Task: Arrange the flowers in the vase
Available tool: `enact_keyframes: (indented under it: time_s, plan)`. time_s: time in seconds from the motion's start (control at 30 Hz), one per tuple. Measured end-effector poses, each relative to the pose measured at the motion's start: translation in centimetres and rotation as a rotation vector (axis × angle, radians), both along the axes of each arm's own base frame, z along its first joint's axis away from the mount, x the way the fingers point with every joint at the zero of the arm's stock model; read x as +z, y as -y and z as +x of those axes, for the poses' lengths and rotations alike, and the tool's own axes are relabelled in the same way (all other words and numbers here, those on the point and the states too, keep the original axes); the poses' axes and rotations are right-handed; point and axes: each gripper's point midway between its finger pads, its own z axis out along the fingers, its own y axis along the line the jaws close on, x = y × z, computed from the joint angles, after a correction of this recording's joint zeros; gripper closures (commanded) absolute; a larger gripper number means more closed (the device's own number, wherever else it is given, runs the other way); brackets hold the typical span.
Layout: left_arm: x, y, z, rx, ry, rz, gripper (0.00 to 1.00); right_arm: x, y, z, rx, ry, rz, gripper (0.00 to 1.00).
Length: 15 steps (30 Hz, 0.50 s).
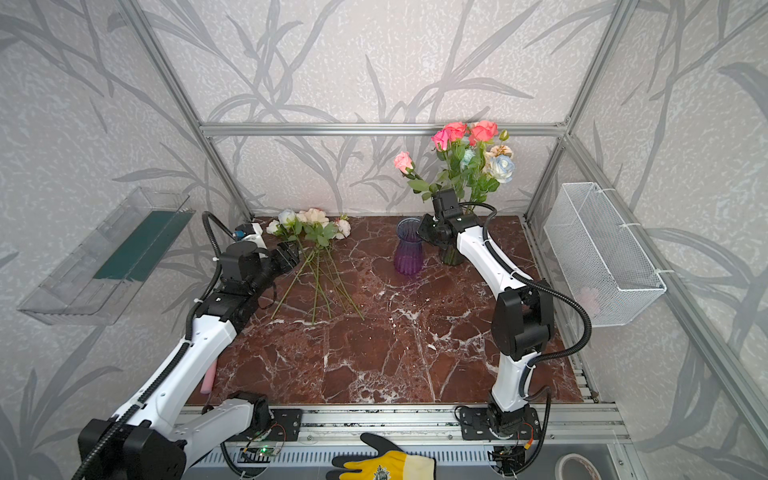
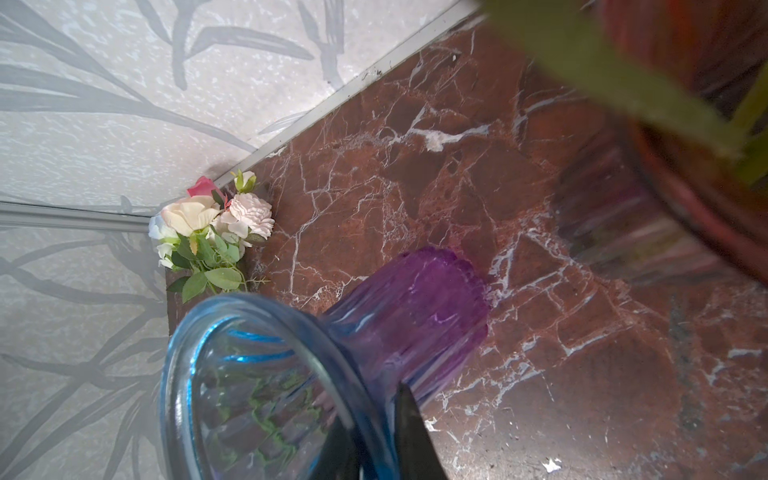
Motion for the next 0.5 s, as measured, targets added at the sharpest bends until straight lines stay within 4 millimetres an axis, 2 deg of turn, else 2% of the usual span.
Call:
enact_keyframes:
  time_s: [0.23,0.5]
  plan:
    - [0.3,-0.7,0.2,0.014,0.013,-0.007,0.35,0.2,-0.7,-1.3,0.025,-0.017,-0.014,1.00]
    - [-0.3,-0.9,0.7,0.012,-0.003,-0.028,0.38,0.2,-1.6,-5.2,0.086,-0.062,-0.053,1.00]
